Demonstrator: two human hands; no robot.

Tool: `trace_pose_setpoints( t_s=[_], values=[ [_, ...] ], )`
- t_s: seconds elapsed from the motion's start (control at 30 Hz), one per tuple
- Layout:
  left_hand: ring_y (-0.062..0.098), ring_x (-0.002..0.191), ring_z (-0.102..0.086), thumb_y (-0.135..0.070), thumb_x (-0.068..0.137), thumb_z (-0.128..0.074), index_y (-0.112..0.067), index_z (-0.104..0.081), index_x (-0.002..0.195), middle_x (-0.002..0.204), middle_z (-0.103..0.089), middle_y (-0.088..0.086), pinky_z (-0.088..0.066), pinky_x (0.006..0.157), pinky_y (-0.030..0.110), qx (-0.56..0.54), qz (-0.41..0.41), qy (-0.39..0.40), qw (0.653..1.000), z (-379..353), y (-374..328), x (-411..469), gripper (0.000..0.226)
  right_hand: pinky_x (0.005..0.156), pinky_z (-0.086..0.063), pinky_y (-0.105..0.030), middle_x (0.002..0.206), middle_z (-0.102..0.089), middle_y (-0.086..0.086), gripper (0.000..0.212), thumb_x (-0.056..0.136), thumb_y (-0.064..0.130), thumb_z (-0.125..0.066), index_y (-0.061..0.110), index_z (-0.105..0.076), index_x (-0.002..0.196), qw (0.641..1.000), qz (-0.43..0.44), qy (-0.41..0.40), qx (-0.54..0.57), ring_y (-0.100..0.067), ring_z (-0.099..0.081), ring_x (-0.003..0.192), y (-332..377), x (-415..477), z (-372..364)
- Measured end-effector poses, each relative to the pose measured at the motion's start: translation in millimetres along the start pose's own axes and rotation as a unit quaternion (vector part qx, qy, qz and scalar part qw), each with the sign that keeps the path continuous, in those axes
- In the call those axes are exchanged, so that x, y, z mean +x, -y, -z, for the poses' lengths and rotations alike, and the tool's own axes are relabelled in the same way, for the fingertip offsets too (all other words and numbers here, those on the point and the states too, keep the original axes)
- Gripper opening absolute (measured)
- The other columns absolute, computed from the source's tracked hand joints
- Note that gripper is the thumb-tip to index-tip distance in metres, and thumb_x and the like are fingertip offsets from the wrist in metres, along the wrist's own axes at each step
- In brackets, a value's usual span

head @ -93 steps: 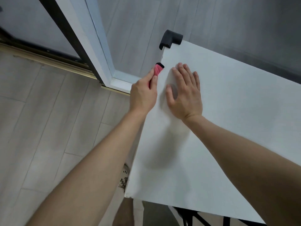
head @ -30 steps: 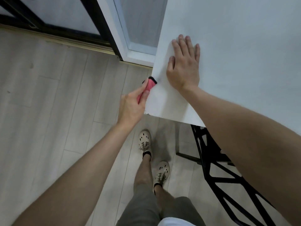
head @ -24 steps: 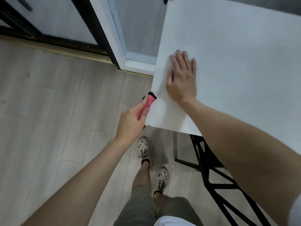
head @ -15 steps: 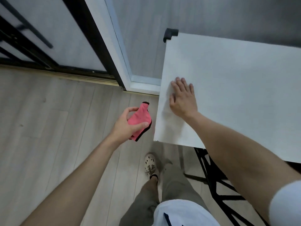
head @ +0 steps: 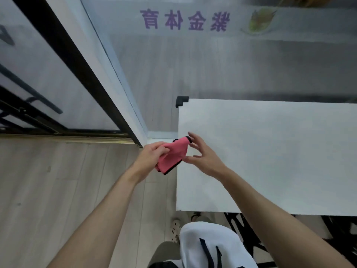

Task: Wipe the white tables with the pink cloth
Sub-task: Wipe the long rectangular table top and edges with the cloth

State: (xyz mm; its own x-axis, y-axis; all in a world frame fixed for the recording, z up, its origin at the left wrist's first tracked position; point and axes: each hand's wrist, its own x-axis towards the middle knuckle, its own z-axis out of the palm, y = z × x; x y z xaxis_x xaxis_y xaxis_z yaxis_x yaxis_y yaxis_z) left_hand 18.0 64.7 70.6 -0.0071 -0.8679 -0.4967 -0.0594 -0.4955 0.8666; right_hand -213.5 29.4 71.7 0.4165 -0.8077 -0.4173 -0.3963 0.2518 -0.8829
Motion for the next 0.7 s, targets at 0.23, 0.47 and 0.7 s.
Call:
trace_pose_setpoints(
  t_s=[0.23,0.47,0.7],
  values=[
    [0.008,0.104,-0.071,-0.055,0.096,-0.070,-0.024,-0.080,0.117,0.110,-0.078,-0.009,-0.053,0.096,0.035,0.108,-0.041,0.066,0.991,0.6,-47.0,44.4,0.040,0.068,-0.051,-0.030,0.076,-0.069,0.013,0.008,0.091,0.029,-0.080,0.025,-0.075,0.089,0.995,0.041,-0.070,-0.061,-0.007,-0.062,0.072,38.7,33.2,47.0],
    [0.026,0.102,-0.081,-0.019,0.107,-0.070,-0.013,-0.075,0.122,0.106,-0.084,0.003,-0.067,0.087,0.040,0.001,-0.033,-0.057,0.998,-16.8,-48.0,76.6,0.016,0.089,-0.063,-0.031,0.110,-0.081,0.010,0.020,0.098,0.031,-0.076,0.033,-0.079,0.118,0.996,-0.008,-0.073,0.056,-0.011,-0.077,0.104,45.4,35.6,80.1],
    [0.024,0.089,-0.082,-0.034,0.103,-0.077,-0.029,-0.060,0.138,0.101,-0.082,0.010,-0.067,0.076,0.044,0.008,-0.004,-0.093,0.996,-35.0,-61.1,91.2,0.039,0.079,-0.066,-0.032,0.119,-0.077,-0.005,0.088,0.093,0.022,-0.083,0.032,-0.033,0.165,0.976,-0.071,-0.146,0.146,-0.019,-0.079,0.101,34.3,34.8,96.8]
  ],
)
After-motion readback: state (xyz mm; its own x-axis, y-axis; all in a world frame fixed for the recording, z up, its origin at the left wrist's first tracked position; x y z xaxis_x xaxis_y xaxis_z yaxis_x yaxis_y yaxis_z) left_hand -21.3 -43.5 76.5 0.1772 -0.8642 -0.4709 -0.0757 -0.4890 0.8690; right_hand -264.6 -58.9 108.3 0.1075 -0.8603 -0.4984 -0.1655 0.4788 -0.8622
